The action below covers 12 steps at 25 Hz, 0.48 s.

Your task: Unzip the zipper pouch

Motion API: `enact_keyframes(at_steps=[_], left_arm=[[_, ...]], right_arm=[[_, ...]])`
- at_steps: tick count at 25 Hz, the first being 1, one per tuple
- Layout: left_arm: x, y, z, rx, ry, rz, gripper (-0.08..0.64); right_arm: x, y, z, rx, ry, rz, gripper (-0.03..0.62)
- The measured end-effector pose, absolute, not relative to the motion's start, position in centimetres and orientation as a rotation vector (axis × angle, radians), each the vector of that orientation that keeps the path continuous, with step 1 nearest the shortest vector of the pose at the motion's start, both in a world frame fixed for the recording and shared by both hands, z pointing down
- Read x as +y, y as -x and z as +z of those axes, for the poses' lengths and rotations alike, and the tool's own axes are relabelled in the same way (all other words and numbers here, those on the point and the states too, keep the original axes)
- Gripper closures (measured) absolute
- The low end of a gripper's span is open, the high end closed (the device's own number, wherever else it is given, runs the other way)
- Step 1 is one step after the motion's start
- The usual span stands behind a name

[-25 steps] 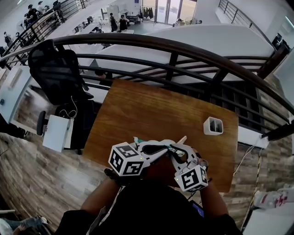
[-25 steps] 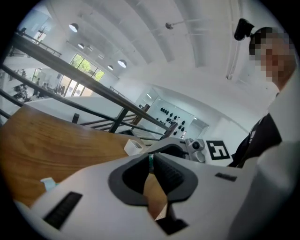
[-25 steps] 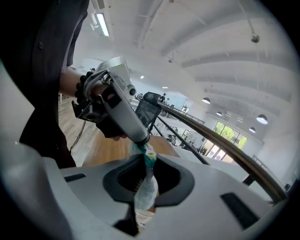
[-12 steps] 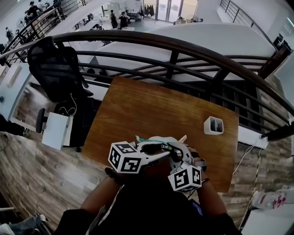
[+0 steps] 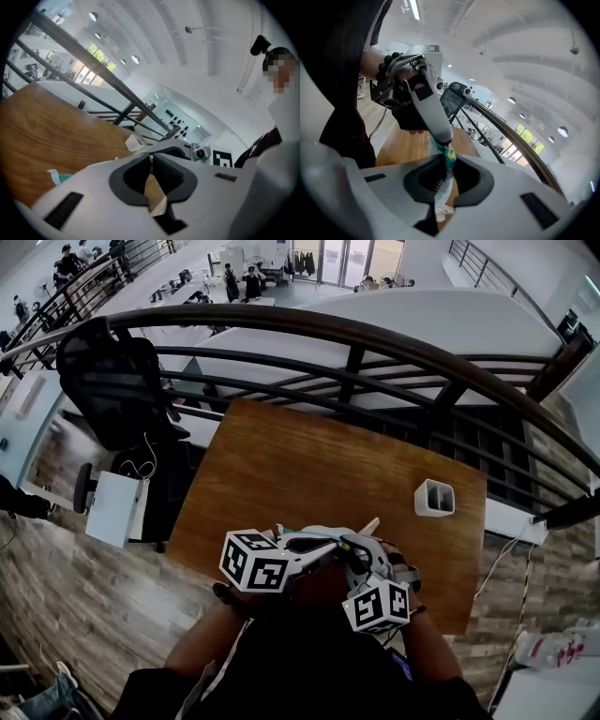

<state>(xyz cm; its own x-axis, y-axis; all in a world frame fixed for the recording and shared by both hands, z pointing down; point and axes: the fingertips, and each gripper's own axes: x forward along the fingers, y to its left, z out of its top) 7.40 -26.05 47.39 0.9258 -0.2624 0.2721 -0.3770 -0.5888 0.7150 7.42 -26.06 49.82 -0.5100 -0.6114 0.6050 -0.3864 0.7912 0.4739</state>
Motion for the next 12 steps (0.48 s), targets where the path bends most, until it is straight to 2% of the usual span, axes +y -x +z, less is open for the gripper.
enact_keyframes(at_steps=[12], left_arm=[[-27.2, -6.1, 48.3, -0.572, -2.242, 0.249, 0.545]], right_arm=[[-26.1, -8.6, 49.4, -2.257, -0.785, -0.206, 0.565]])
